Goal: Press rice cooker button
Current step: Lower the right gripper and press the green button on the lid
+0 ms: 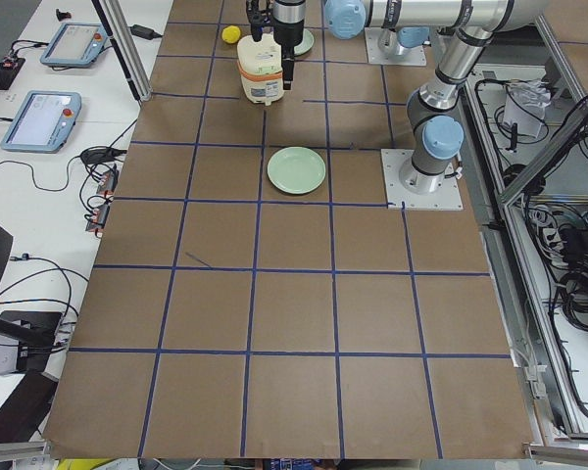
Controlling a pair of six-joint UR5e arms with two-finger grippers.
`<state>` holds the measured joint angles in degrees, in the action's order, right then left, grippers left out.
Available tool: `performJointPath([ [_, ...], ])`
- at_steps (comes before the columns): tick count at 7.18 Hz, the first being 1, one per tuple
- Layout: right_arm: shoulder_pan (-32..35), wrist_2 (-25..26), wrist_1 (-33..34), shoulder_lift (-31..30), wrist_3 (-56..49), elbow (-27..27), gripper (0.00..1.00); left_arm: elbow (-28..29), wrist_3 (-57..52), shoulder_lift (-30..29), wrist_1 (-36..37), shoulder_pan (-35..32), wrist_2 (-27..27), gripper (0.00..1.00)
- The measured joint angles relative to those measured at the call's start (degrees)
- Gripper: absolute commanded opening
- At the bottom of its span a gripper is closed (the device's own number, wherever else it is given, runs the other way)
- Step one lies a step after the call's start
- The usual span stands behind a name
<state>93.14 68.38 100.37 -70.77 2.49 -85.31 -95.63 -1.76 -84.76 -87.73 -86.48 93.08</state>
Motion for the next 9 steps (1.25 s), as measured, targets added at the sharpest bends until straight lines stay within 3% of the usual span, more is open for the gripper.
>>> performJointPath([
  [9,-0.6,0.1,0.1,0.5,-0.9,-0.7,0.05,0.0,0.0,-0.1,0.0,0.0,0.0,1.0],
])
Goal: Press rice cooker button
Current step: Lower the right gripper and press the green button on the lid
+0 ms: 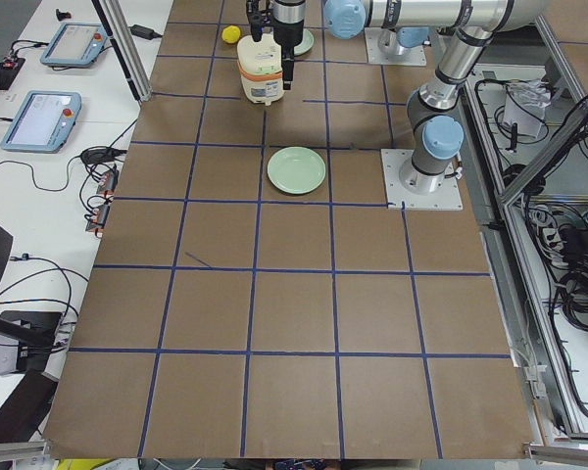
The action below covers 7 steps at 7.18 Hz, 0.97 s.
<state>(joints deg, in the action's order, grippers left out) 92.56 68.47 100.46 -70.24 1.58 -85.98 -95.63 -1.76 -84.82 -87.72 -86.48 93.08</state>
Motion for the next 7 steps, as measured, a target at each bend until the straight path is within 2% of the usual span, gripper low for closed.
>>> performJointPath([
  [3,0.1,0.0,0.0,0.1,-0.2,-0.6,0.06,0.0,0.0,0.0,0.0,0.0,0.0,1.0],
  [4,0.1,0.0,0.0,0.0,-0.2,-0.5,0.2,0.0,0.0,0.0,0.0,0.0,0.0,1.0],
  [7,0.1,0.4,-1.8,-1.0,0.2,0.8,0.24,0.0,0.0,0.0,0.0,0.0,0.0,1.0],
])
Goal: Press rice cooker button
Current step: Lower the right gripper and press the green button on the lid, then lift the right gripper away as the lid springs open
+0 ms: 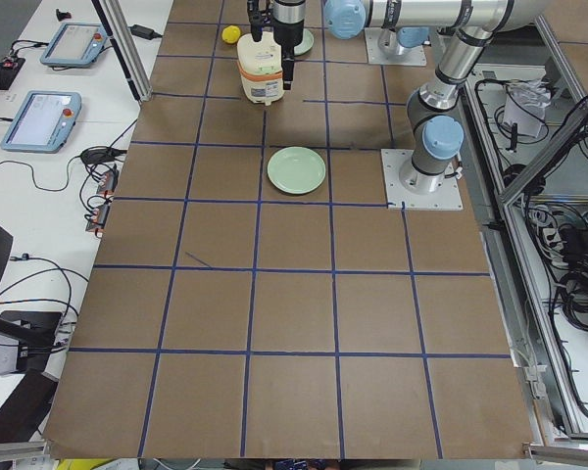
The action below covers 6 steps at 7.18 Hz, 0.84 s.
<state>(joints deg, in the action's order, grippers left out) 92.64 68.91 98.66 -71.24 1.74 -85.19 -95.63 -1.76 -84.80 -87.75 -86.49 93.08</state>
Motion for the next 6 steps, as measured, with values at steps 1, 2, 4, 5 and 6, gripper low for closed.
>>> performJointPath([
  [1,0.0,0.2,-1.4,-0.9,0.1,0.6,0.45,0.0,0.0,0.0,0.0,0.0,0.0,1.0],
  [2,0.0,0.9,-2.9,-2.4,0.2,1.0,0.64,0.0,0.0,0.0,0.0,0.0,0.0,1.0],
  [4,0.0,4.5,-4.5,-6.1,0.3,1.5,0.99,0.0,0.0,0.0,0.0,0.0,0.0,1.0],
  [5,-0.2,7.2,-4.5,-8.1,0.4,1.6,0.99,0.0,0.0,0.0,0.0,0.0,0.0,1.0],
  [6,-0.8,10.0,-4.4,-10.1,0.4,1.6,0.99,0.0,0.0,0.0,0.0,0.0,0.0,1.0],
])
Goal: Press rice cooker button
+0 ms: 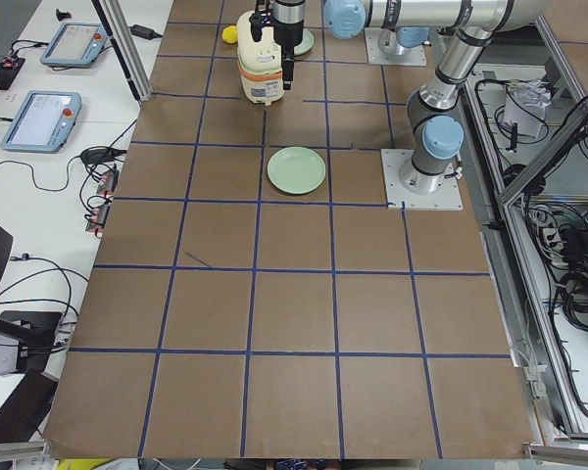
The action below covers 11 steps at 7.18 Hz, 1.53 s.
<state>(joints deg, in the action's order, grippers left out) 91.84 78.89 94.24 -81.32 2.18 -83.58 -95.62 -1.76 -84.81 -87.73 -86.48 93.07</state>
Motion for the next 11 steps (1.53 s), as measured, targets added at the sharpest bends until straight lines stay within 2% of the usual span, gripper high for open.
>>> performJointPath([
  [2,-1.6,4.6,0.1,-3.4,0.1,-0.3,0.99,0.0,0.0,0.0,0.0,0.0,0.0,1.0],
  [5,-2.7,7.2,0.1,-6.0,0.1,-2.3,0.99,0.0,0.0,0.0,0.0,0.0,0.0,1.0],
  [11,-3.0,7.9,-0.1,-8.4,0.4,-6.4,0.99,0.0,0.0,0.0,0.0,0.0,0.0,1.0],
])
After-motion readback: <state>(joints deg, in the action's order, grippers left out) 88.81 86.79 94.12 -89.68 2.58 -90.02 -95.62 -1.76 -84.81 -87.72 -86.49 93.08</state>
